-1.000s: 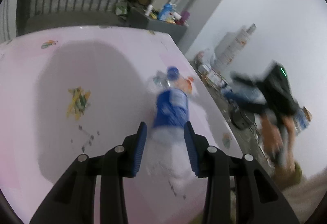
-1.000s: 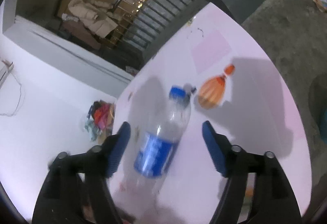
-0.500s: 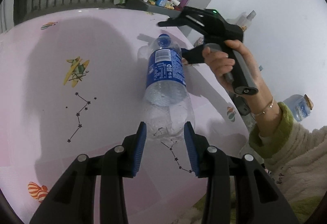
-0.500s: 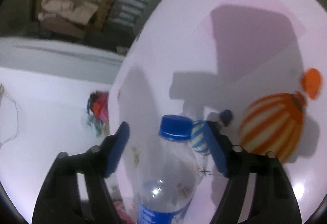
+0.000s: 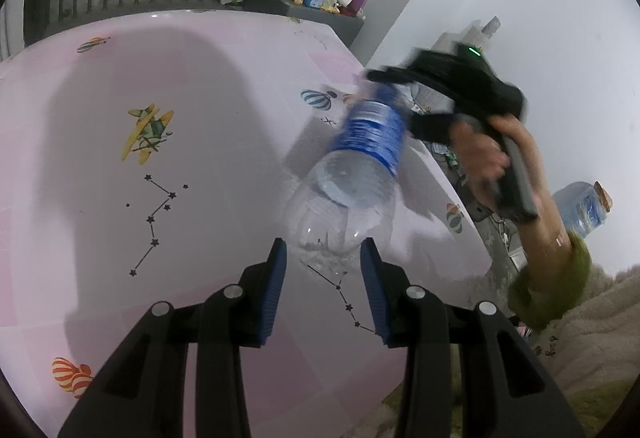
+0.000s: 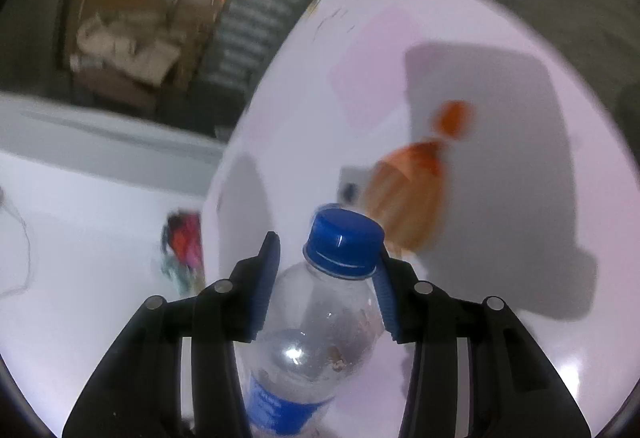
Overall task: Collect trash
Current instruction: 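Grasp the bottle cap end with the right tool while the left tool holds the bottle body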
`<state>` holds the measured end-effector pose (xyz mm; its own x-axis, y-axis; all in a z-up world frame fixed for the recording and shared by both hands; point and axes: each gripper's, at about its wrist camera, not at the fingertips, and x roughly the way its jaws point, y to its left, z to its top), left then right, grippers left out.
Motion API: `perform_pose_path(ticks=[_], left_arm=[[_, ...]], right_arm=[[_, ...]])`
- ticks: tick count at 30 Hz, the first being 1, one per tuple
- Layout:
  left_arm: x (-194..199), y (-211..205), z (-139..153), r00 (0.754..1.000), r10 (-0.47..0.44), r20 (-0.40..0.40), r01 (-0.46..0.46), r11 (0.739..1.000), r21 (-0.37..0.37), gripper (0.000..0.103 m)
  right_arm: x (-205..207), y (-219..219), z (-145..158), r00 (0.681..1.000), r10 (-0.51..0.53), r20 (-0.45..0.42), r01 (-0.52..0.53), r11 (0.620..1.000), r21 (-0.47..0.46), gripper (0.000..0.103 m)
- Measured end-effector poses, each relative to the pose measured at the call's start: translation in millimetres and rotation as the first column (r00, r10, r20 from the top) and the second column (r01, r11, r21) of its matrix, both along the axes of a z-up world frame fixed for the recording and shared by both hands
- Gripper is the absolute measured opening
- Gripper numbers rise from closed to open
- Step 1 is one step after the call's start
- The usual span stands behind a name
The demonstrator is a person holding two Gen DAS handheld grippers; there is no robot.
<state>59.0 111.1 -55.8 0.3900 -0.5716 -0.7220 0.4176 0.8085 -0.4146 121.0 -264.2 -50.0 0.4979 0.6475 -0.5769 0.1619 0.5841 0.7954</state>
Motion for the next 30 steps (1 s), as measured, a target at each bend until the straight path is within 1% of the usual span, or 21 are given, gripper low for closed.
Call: perform_pose_path(ticks=[4,5,6,8,11,13,14,16,18,20,22,24,26,27,28,30], left_arm=[[1.0,-4.5,1.0,1.000,0.006,0.002,-0.006,1.000,-0.005,0.037],[1.3,-4.5,1.7,1.000,0.009,0.004,-0.009,1.000,-0.012,0.037],[2.5,-3.0,1.9,1.000,0.012,-0.001,-0.012,1.000,-0.025,0.037],[5.8,-1.5,1.7,0.999,0.010,-0.031,-0.012,0.998,-0.063,0.037],[9.7,-4.0,2.9,0.996,-0.016,-0.084,0.004,0.989,-0.146,0.037],[10.3,-9.2,5.0,0.994,-0.029,-0.102,0.012,0.986,-0.164,0.043],[10.3,-12.0,5.9,0.993,-0.037,-0.110,0.018,0.985,-0.169,0.048],[4.8,-20.8,8.8,0.992,-0.068,-0.109,0.049,0.985,-0.167,0.050],[-2.1,-28.6,11.8,0.991,-0.097,-0.091,0.083,0.985,-0.152,0.056],[-7.6,-35.8,14.7,0.991,-0.113,-0.069,0.104,0.987,-0.126,0.057],[-8.9,-45.5,18.0,0.991,-0.127,-0.035,0.123,0.988,-0.093,0.059],[-11.7,-55.2,21.2,0.989,-0.145,-0.004,0.145,0.987,-0.068,0.067],[-14.4,-68.1,25.1,0.986,-0.161,0.030,0.162,0.987,-0.002,0.070],[-15.4,-74.5,24.7,0.985,-0.166,0.049,0.163,0.985,0.052,0.070],[-15.8,-82.1,24.0,0.983,-0.170,0.065,0.162,0.981,0.108,0.070],[-15.9,-95.8,21.8,0.978,-0.193,0.080,0.177,0.968,0.177,0.070]], right_arm=[[-49.6,-36.9,-8.1,0.991,-0.136,-0.007,0.136,0.989,0.057,0.045],[-62.9,-45.3,-9.2,0.986,-0.165,-0.012,0.166,0.985,0.051,0.046],[-72.4,-49.5,-10.0,0.982,-0.188,-0.016,0.188,0.982,0.024,0.048],[-91.4,-59.8,-11.8,0.977,-0.211,-0.019,0.211,0.978,-0.003,0.049],[-103.2,-68.0,-13.6,0.975,-0.220,-0.027,0.220,0.975,-0.020,0.050],[-103.0,-63.8,-10.3,0.971,-0.239,-0.017,0.237,0.970,-0.052,0.051],[-98.9,-54.1,-8.8,0.969,-0.246,-0.008,0.245,0.967,-0.063,0.051],[-103.3,-58.1,-9.7,0.965,-0.262,0.005,0.262,0.963,-0.062,0.051],[-101.3,-52.1,-10.0,0.964,-0.265,0.018,0.265,0.962,-0.068,0.051],[-97.1,-45.1,-15.2,0.968,-0.250,0.014,0.250,0.966,-0.064,0.051],[-102.4,-49.6,-19.9,0.971,-0.239,0.005,0.238,0.970,-0.055,0.051],[-101.3,-49.5,-22.1,0.971,-0.237,-0.001,0.237,0.970,-0.054,0.051],[-103.2,-52.9,-21.1,0.971,-0.240,-0.001,0.239,0.970,-0.050,0.051],[-103.7,-54.3,-20.6,0.970,-0.242,0.000,0.242,0.969,-0.050,0.050],[-104.4,-56.2,-19.7,0.970,-0.243,0.002,0.243,0.969,-0.051,0.050],[-103.7,-57.0,-19.4,0.970,-0.242,0.003,0.242,0.969,-0.055,0.049]])
